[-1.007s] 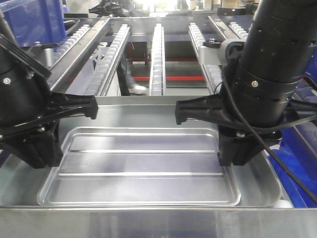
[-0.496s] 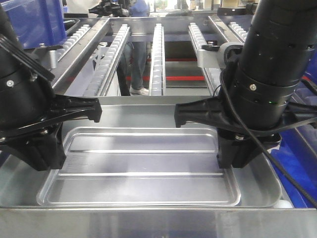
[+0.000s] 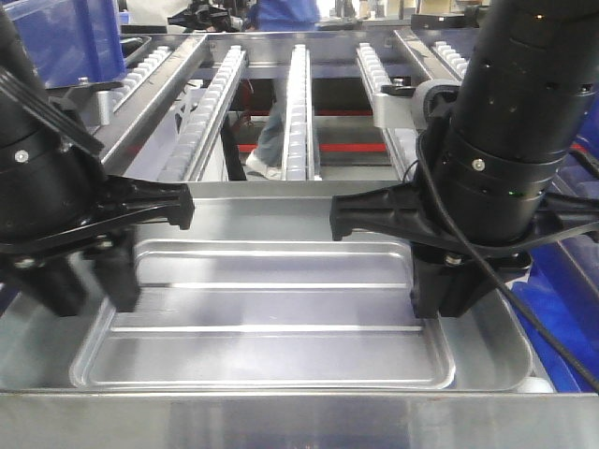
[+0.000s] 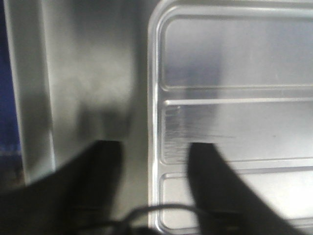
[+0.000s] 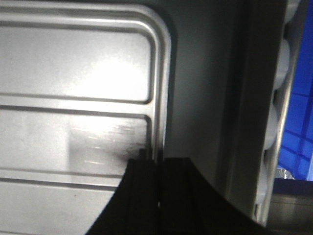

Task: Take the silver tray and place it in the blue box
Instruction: 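Close both grippers on the tray rims, one on each side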

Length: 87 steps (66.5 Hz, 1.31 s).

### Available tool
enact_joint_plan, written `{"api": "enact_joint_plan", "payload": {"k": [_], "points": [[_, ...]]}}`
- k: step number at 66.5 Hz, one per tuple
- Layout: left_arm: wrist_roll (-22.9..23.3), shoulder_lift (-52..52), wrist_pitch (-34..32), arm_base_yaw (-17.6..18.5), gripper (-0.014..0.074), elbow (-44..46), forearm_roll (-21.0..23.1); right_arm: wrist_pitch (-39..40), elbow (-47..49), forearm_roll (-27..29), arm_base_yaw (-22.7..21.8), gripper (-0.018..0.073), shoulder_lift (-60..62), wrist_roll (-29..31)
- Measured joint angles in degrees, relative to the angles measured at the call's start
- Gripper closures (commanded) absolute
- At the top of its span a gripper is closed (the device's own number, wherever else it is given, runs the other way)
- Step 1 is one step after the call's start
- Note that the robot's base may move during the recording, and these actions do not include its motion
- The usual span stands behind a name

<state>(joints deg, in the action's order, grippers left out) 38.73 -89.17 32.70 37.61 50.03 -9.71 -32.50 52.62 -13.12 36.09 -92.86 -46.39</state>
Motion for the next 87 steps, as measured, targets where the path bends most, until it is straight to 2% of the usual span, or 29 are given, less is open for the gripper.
{"api": "enact_joint_plan", "payload": {"k": [7,10,18,87], "points": [[0.0,0.0,0.0,0.0,0.0183,0.0,0.6,-0.1,0.0,0.0,0.0,0.0147,0.0,0.0],[0.0,0.0,0.0,0.0,0.0198,0.0,0.7,-0.1,0.0,0.0,0.0,0.0127,0.0,0.0],[0.0,0.0,-0.1,0.0,0.0227,0.0,0.8,-0.1,0.0,0.0,0.0,0.0132,0.0,0.0],[0.0,-3.4,-0.3,0.0,0.0229,0.6,0.8,1.2,0.2,0.0,0.0,0.0131,-3.1,-0.1]]}}
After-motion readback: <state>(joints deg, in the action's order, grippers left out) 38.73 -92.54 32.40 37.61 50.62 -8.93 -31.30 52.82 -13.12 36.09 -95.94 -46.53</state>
